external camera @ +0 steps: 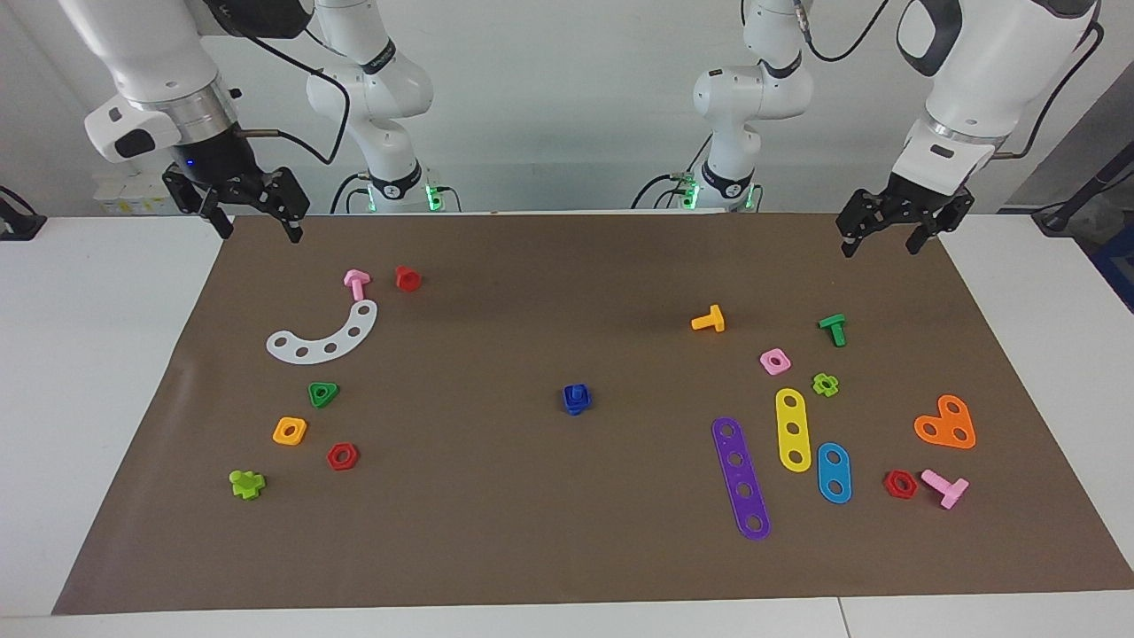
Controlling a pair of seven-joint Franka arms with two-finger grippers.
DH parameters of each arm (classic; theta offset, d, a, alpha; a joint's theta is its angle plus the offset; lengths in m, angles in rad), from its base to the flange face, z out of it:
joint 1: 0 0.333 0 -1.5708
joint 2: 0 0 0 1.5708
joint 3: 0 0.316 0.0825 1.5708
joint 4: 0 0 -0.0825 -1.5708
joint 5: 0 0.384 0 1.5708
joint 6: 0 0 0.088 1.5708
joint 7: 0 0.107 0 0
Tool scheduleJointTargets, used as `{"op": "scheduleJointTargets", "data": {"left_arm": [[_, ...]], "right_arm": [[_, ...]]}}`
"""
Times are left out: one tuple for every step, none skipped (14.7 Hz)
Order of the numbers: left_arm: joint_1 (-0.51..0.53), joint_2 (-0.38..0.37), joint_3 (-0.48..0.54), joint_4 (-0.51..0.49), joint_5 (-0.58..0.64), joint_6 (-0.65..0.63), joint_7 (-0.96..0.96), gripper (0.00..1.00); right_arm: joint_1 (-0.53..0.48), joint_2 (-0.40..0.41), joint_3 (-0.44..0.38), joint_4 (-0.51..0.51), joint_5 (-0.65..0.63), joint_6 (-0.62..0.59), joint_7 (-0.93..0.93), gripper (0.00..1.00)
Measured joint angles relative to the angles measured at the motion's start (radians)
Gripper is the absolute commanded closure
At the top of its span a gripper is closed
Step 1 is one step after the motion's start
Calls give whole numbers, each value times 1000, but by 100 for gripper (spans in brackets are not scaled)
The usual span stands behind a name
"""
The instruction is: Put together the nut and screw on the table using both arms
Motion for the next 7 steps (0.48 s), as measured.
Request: {"op": "scheduleJointTargets", "data": {"left_arm": [[0,0,0,-1,-5,0,6,1],[0,0,0,-1,-7,0,9,1],[0,0,0,-2,-8,0,11,1],[0,0,0,-3,-8,0,12,0],[0,0,0,-5,-8,0,12,0],[0,0,0,-6,-8,0,13,1],[0,0,0,-6,-8,0,13,1]], "right_arm": [[0,0,0,0,0,0,0,0],[0,0,0,0,0,0,0,0],[0,0,0,0,0,0,0,0],[0,0,0,0,0,0,0,0],[0,0,0,0,0,2,0,0],[-1,0,0,-1,0,7,0,0],[-1,0,0,-1,0,11,0,0]]}}
